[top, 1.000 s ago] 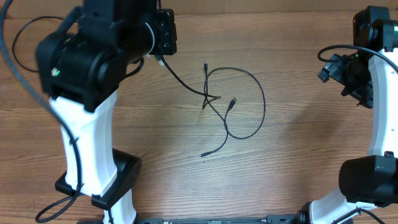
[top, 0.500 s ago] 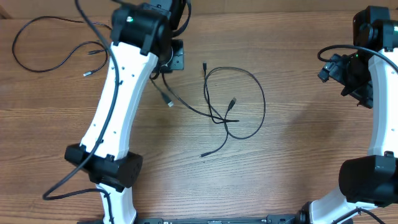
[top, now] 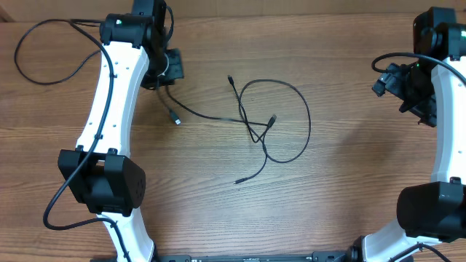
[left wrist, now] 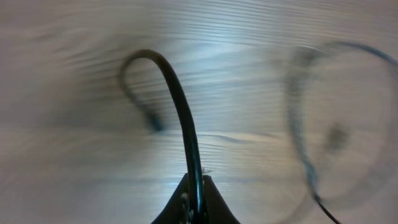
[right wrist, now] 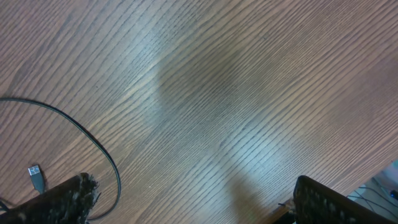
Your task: Untangle cables
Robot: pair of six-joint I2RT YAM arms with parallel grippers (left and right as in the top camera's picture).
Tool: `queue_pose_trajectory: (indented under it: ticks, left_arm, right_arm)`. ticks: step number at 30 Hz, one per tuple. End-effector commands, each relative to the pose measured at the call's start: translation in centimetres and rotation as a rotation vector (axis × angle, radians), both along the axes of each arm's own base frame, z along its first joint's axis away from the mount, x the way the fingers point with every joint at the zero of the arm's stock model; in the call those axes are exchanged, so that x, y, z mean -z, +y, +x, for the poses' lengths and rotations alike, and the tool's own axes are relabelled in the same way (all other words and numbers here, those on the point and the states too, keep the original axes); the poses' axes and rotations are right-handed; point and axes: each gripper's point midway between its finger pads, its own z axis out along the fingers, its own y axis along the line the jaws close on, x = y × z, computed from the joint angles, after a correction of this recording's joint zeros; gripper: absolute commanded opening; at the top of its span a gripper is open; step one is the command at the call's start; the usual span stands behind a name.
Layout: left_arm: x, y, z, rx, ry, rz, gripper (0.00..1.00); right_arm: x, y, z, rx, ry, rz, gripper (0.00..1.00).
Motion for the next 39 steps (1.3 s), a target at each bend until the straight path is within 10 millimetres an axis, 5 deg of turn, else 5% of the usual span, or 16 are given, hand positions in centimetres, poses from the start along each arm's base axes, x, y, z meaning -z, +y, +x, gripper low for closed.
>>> queue_pose_trajectory:
  ticks: [1,4,8,10,20,26,31,36,39]
  left_arm:
    - [-1.7,-6.7,-1.1,0.393,-0.061,-0.307,0.06]
    - [-1.4,-6.4,-1.0,0.389,-0.058,-0.271,0.08]
    - [-0.1,-5.3,-1.9,0.316,0.018,-0.219,0.32]
    - [0.3,-5.0,-2.4,0.302,0.047,-0.208,0.57]
    - [0.1,-6.8,-7.4,0.354,0.229,-0.301,1.00]
    - [-0.7,-7.0,-8.9,0.354,0.271,-0.317,1.00]
    - [-3.8,-7.3,-11.0,0.419,0.212,-0.310,1.00]
    - [-7.1,-9.4,-13.9,0.540,0.117,-0.274,1.00]
    - [-6.9,-10.9,-15.3,0.608,0.117,-0.197,1.00]
  right_arm:
    - [-0.4,-0.4,-0.1,-0.003,-0.011,-0.020,1.00]
    - [-0.4,-0.3,-0.1,-0.003,-0.010,-0.020,1.00]
    - [-0.4,-0.4,-0.1,-0.003,-0.011,-0.020,1.00]
    - [-0.4,-0.3,-0.1,-0.003,-0.010,-0.020,1.00]
    - [-0.4,-0.3,-0.1,-0.004,-0.010,-0.020,1.00]
    - [-0.4,-0.3,-0.1,-0.003,-0.011,-0.020,1.00]
    - [-0.4,-0.3,-0.1,-0.003,-0.010,-0.020,1.00]
    - [-0.4,-0.4,0.2,-0.003,-0.023,-0.022,1.00]
    - [-0.5,-0.5,0.7,-0.003,-0.044,-0.025,1.00]
